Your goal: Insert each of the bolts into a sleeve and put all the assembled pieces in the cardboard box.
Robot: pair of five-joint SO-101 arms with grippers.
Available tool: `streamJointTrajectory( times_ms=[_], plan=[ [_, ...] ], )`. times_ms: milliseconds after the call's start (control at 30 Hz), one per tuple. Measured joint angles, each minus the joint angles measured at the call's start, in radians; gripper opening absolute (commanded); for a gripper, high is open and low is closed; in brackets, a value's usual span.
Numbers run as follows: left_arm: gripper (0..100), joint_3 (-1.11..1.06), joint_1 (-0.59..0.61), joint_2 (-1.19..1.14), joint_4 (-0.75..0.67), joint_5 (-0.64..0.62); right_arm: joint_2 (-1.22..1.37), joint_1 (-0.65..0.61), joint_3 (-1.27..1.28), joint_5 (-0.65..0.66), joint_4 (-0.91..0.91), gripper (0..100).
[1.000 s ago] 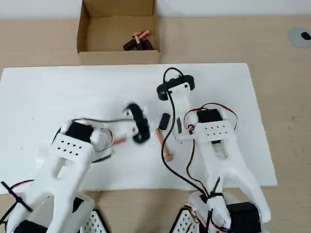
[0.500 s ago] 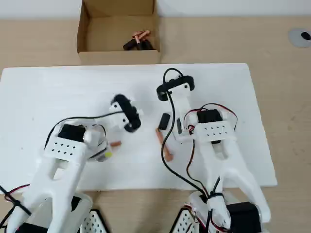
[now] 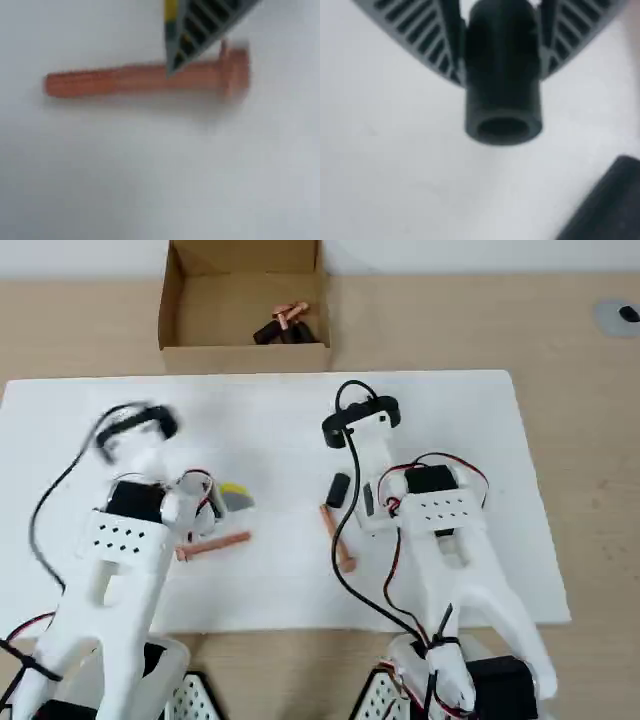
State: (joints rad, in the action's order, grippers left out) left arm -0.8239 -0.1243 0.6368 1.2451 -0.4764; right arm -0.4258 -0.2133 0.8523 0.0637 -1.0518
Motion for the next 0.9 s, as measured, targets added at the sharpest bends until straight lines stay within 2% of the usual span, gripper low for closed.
streamJointTrajectory(
  times_ms=[233, 500, 667, 900],
  plan=[
    [35, -0.015, 0.002, 0.005, 0.002, -0.143, 0.000, 0.000, 0.000, 0.000, 0.000, 1.2],
    [35, -0.044, 0.028, 0.005, 0.031, -0.526, 0.000, 0.000, 0.000, 0.000, 0.000, 1.2],
    [35, -0.023, 0.089, 0.006, 0.126, -0.543, 0.000, 0.000, 0.000, 0.000, 0.000, 1.2],
    [35, -0.107, 0.077, 0.006, 0.095, -0.542, 0.000, 0.000, 0.000, 0.000, 0.000, 1.2]
  ],
)
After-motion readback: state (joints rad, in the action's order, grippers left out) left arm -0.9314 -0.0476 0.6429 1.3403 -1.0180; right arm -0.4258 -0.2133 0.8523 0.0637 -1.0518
